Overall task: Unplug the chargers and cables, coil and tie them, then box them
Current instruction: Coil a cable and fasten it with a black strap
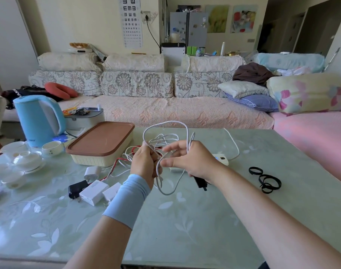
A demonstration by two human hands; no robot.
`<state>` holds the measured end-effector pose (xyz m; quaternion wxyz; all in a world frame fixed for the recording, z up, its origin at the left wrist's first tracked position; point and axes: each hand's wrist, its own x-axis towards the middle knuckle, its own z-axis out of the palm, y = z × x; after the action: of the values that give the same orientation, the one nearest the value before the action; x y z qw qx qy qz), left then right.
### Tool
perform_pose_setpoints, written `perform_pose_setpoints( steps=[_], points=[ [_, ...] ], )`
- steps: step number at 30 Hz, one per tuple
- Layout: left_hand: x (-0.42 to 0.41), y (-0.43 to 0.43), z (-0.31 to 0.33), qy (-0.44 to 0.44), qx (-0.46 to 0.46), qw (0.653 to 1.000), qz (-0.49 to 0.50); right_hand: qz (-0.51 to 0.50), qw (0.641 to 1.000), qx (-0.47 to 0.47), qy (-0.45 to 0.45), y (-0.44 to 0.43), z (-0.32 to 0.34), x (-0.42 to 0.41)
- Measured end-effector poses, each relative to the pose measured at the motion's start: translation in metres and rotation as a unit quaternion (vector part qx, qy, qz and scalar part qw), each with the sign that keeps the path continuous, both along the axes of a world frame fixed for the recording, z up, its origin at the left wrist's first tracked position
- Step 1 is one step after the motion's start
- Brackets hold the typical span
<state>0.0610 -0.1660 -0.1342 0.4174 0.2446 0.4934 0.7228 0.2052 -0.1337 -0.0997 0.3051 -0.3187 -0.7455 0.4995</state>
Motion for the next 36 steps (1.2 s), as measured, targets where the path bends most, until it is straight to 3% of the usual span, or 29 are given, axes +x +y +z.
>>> perform_pose_setpoints(
  steps=[3,5,8,12,15,17,20,22,24,27,30,32,36],
  points=[
    [-0.005,0.001,-0.003,-0.055,0.017,0.998,-0.011,-0.015,0.999,-0.023,0.026,0.004,-0.004,0.001],
    [-0.009,0.001,-0.001,-0.097,0.033,0.995,-0.015,-0.009,1.000,0.004,-0.007,0.008,-0.001,0.007],
    [-0.033,-0.004,0.006,-0.182,0.077,0.980,0.016,-0.016,0.987,0.029,-0.158,0.026,-0.001,0.029],
    [-0.080,-0.014,0.008,-0.293,0.115,0.949,0.012,0.016,0.890,-0.009,-0.455,0.042,-0.012,0.057],
    [-0.081,-0.019,0.004,-0.325,0.111,0.937,-0.068,0.059,0.853,-0.022,-0.517,0.037,-0.008,0.051],
    [-0.072,-0.019,0.005,-0.313,0.099,0.936,-0.124,0.089,0.866,-0.030,-0.491,0.031,-0.007,0.042],
    [-0.059,-0.018,0.008,-0.281,0.078,0.932,-0.215,0.177,0.933,-0.126,-0.285,0.026,-0.005,0.032],
    [-0.049,-0.018,0.010,-0.249,0.054,0.932,-0.259,0.231,0.936,-0.225,-0.143,0.023,0.002,0.031],
    [-0.041,-0.018,0.011,-0.219,0.025,0.934,-0.282,0.228,0.932,-0.273,-0.076,0.021,0.008,0.031],
    [-0.037,-0.017,0.013,-0.194,0.011,0.938,-0.286,0.097,0.952,-0.292,0.003,0.026,0.002,0.019],
    [-0.040,-0.017,0.012,-0.193,0.013,0.937,-0.292,-0.205,0.945,-0.204,0.150,0.041,-0.004,0.015],
    [-0.040,-0.018,0.009,-0.201,0.020,0.936,-0.290,-0.275,0.943,-0.141,0.123,0.045,-0.004,0.020],
    [-0.027,-0.017,0.009,-0.200,0.034,0.938,-0.281,-0.182,0.973,-0.144,0.019,0.024,0.003,0.019]
  ],
)
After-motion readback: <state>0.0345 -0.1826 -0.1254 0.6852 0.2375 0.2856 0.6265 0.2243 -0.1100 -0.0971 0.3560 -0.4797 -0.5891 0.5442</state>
